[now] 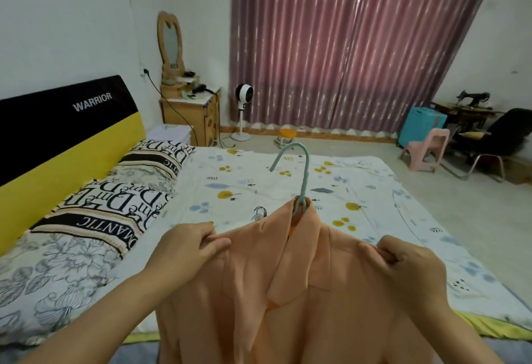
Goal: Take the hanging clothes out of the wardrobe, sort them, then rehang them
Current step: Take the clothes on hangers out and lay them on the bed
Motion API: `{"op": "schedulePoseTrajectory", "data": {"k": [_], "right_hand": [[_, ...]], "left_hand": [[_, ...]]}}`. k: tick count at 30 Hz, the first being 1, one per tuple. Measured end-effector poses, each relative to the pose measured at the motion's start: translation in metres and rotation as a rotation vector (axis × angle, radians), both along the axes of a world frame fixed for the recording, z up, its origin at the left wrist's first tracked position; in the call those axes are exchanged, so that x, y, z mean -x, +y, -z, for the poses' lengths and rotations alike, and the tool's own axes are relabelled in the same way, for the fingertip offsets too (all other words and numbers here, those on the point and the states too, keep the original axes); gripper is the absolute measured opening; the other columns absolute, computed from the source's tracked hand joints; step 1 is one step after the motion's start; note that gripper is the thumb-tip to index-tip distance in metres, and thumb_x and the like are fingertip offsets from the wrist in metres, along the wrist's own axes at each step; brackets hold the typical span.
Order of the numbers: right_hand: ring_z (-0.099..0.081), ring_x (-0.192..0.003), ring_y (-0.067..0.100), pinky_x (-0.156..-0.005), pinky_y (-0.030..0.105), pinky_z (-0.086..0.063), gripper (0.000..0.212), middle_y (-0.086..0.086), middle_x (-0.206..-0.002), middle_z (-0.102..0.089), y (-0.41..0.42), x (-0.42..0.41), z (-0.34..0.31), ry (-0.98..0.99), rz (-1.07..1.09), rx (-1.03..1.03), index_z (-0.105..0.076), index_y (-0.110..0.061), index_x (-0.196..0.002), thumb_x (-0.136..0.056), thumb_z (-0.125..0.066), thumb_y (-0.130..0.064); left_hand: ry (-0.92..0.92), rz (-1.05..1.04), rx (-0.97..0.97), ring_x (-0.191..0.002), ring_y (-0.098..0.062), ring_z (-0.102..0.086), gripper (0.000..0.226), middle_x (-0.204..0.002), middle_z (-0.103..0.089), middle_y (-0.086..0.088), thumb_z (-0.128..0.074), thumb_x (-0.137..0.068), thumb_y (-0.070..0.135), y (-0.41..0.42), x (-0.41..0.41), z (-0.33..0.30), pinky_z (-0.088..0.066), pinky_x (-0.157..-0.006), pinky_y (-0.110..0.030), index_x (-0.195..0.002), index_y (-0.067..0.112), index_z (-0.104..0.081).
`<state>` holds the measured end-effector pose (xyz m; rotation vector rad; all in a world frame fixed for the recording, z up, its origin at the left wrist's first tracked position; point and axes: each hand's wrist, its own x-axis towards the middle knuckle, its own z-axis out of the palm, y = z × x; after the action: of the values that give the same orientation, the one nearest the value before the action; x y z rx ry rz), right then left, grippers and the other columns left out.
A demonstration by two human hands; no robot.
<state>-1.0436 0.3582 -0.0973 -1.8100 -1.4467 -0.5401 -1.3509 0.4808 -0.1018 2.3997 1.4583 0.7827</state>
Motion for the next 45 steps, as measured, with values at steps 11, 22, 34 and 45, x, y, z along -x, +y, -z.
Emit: {"op": "schedulePoseTrajectory", "data": {"k": [11,22,34,45], "right_hand": [[-0.04,-0.049,0.022,-0.047,0.021,-0.025,0.055,-0.01,-0.042,-0.032,0.157,-0.027,0.031,0.113,0.083,0.272,-0.027,-0.025,-0.048,-0.078,-0.074,-0.028],[-0.04,-0.055,0.023,-0.052,0.025,-0.021,0.046,-0.008,-0.048,-0.036,0.292,-0.079,0.076,0.144,0.025,0.27,-0.029,-0.026,-0.052,-0.085,-0.056,-0.041],[-0.066,-0.086,0.03,-0.064,0.04,-0.057,0.042,0.01,-0.095,-0.066,0.421,-0.133,0.25,-0.037,-0.046,0.746,-0.062,-0.009,-0.102,-0.064,-0.051,-0.022],[-0.001,-0.145,0.031,-0.116,0.045,-0.013,0.067,0.008,-0.158,0.003,0.457,-0.137,0.388,0.123,-0.157,1.328,-0.008,-0.019,-0.149,-0.09,-0.017,-0.051]], "left_hand": [[-0.056,0.008,0.017,-0.053,-0.006,-0.038,0.049,-0.05,-0.04,0.006,-0.064,-0.085,0.035,0.169,-0.043,0.04,-0.021,-0.048,-0.021,-0.051,0.022,-0.032],[-0.043,-0.077,0.074,-0.065,-0.02,-0.044,0.045,-0.052,-0.04,0.007,-0.063,-0.085,0.039,0.295,-0.102,0.082,-0.022,-0.057,-0.032,-0.054,0.018,-0.038],[0.097,-0.245,0.185,-0.077,-0.034,-0.059,0.052,-0.055,-0.043,0.001,-0.064,-0.085,0.032,0.429,-0.161,0.226,-0.023,-0.062,-0.031,-0.051,0.02,-0.028],[0.442,-0.271,0.279,-0.1,-0.031,-0.057,0.022,-0.102,-0.064,-0.01,-0.058,-0.089,0.035,0.47,-0.188,0.361,-0.032,-0.082,-0.038,-0.089,0.013,-0.063]]}}
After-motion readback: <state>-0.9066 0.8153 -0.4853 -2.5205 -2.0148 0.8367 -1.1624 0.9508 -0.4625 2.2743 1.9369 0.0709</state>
